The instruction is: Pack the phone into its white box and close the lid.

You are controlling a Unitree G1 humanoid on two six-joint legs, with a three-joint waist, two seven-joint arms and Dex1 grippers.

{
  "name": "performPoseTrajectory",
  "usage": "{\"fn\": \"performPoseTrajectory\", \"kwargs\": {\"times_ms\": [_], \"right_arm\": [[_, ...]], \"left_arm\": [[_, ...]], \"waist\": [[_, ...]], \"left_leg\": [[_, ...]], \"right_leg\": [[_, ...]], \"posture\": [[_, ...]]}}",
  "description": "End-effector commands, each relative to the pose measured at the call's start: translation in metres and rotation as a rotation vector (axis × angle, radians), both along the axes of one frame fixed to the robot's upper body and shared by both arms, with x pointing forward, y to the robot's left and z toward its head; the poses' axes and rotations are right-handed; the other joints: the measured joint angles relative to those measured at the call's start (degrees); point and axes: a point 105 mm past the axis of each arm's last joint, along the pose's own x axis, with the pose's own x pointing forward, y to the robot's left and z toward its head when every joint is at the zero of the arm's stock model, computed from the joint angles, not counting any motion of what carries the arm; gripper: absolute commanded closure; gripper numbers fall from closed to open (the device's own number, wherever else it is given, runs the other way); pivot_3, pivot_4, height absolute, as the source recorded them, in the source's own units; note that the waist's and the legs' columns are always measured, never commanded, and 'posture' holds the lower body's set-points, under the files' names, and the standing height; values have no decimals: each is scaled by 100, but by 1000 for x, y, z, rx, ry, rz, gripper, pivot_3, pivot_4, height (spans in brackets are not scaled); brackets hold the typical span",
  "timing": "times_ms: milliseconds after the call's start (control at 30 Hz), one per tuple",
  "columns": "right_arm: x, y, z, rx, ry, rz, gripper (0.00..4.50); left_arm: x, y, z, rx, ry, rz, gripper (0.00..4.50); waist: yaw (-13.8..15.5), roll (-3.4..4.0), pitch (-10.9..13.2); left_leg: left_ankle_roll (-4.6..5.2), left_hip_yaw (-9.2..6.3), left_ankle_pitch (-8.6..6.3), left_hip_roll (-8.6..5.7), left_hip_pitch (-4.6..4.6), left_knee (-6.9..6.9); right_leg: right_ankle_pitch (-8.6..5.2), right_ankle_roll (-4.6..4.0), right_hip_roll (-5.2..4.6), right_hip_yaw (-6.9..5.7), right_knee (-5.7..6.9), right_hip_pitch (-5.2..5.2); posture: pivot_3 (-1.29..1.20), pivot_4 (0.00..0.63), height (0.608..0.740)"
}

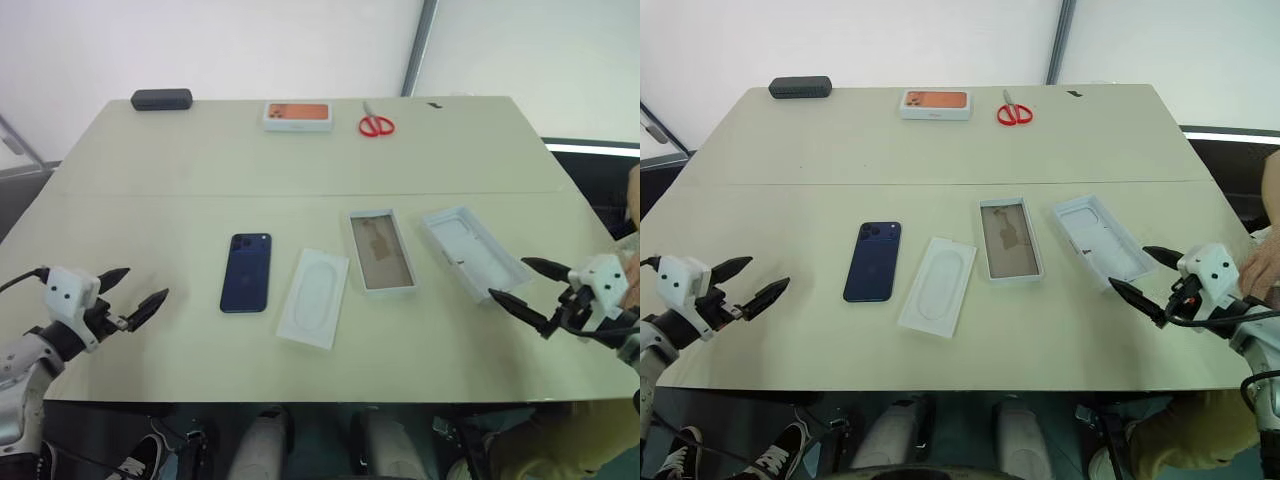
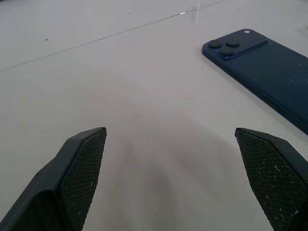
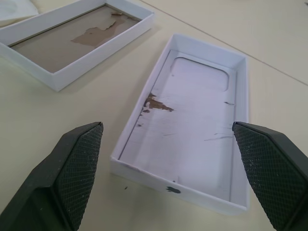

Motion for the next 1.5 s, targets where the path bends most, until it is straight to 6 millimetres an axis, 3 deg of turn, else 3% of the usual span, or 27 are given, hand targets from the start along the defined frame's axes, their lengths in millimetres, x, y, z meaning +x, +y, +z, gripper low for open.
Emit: {"fn": "performPoseTrajectory", "kwargs": {"times_ms": [33, 1033, 1167, 1367, 1500], "right_arm": [[-1, -5, 9, -8, -47, -14, 0], [15, 12, 9, -47, -50, 78, 0], [19, 32, 22, -55, -61, 156, 0], [15, 83, 26, -73, 18, 387, 0], [15, 110, 31, -100, 23, 506, 0]], "left_arm": [[1, 5, 11, 23, -59, 25, 11], [2, -12, 9, -64, 41, -36, 11], [5, -34, 15, -104, 36, -85, 11], [9, -120, 13, -242, 111, -277, 11], [10, -149, 6, -304, 196, -316, 11]], "waist": [[5, 0, 0], [2, 0, 0], [0, 1, 0], [10, -1, -1], [-9, -1, -1]], "left_leg": [[0, 0, 0, 0, 0, 0], [0, 1, 0, 0, 1, 0], [0, 1, 0, 0, 1, 1], [0, -3, 0, -1, 0, 5], [0, -5, 0, -1, -1, 5]], "right_leg": [[0, 0, 0, 0, 0, 0], [2, 3, 1, 0, -2, 2], [2, 3, 0, 0, -2, 2], [9, 16, 0, -1, -3, 6], [10, 18, 5, -1, -1, 4]], "posture": [[0, 150, 740], [0, 150, 740], [0, 150, 740], [0, 150, 740], [0, 150, 740]]}}
